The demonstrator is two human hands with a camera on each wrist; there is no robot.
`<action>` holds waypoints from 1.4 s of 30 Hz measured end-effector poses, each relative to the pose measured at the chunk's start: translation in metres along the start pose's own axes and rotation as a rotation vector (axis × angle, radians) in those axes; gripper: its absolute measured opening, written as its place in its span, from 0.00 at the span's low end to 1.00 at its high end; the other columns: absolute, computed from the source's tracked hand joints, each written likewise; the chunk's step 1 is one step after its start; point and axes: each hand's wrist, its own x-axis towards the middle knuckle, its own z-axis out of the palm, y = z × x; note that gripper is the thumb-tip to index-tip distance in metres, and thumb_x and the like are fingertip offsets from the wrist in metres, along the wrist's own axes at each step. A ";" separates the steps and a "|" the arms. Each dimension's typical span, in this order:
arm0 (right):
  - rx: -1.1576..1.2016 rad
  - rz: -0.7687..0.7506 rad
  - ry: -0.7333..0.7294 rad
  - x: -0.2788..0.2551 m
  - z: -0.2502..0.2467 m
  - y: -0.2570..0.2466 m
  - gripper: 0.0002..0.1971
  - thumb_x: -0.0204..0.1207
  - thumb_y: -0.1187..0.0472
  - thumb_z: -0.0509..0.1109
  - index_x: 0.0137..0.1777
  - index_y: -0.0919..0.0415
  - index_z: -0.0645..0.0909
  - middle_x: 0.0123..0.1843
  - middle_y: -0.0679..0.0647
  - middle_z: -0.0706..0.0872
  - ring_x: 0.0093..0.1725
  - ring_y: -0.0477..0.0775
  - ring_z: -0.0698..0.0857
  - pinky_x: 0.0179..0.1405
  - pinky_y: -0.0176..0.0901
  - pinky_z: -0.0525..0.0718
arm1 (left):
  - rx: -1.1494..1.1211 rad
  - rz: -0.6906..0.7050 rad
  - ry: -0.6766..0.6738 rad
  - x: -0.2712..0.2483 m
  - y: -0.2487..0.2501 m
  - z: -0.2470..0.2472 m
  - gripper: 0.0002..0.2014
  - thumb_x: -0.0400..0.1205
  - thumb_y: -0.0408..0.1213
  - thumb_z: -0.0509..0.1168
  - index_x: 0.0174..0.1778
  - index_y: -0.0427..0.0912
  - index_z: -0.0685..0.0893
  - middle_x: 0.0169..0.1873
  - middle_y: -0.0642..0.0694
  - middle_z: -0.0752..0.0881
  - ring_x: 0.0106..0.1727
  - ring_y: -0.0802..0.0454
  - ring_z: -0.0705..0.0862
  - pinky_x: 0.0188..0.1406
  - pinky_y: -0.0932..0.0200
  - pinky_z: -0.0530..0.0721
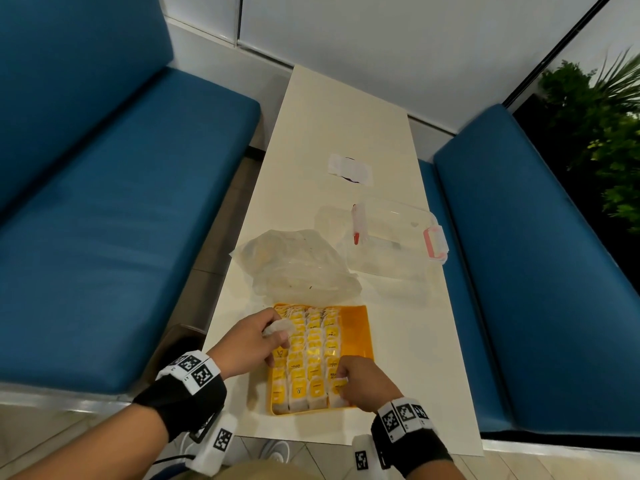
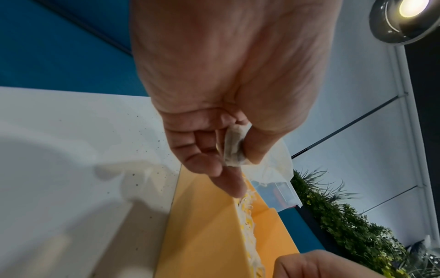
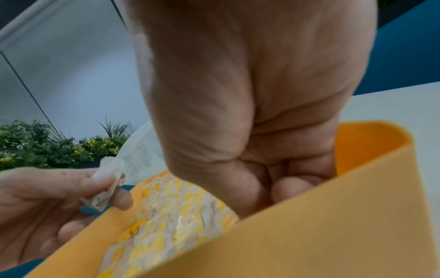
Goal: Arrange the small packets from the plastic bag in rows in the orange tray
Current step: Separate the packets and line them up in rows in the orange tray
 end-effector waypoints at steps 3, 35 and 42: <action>-0.017 0.024 -0.004 0.002 0.002 -0.002 0.14 0.72 0.69 0.70 0.50 0.51 0.73 0.56 0.50 0.76 0.51 0.51 0.77 0.36 0.35 0.74 | 0.007 0.003 0.007 0.001 0.000 0.001 0.03 0.88 0.40 0.65 0.52 0.46 0.80 0.44 0.55 0.93 0.34 0.45 0.91 0.33 0.64 0.82; 0.142 -0.814 0.482 -0.023 -0.063 -0.051 0.06 0.76 0.64 0.73 0.48 0.53 0.88 0.53 0.44 0.83 0.46 0.34 0.81 0.43 0.22 0.72 | -0.552 -0.112 -0.403 0.010 0.038 -0.006 0.14 0.82 0.44 0.72 0.57 0.40 0.84 0.42 0.39 0.89 0.30 0.51 0.80 0.28 0.62 0.74; 0.053 -0.587 0.578 -0.018 -0.088 -0.024 0.03 0.76 0.64 0.75 0.47 0.55 0.87 0.44 0.46 0.87 0.43 0.44 0.84 0.44 0.38 0.83 | -0.015 -0.197 0.012 0.012 0.020 -0.019 0.19 0.79 0.54 0.75 0.44 0.40 0.81 0.35 0.39 0.93 0.27 0.53 0.86 0.23 0.61 0.79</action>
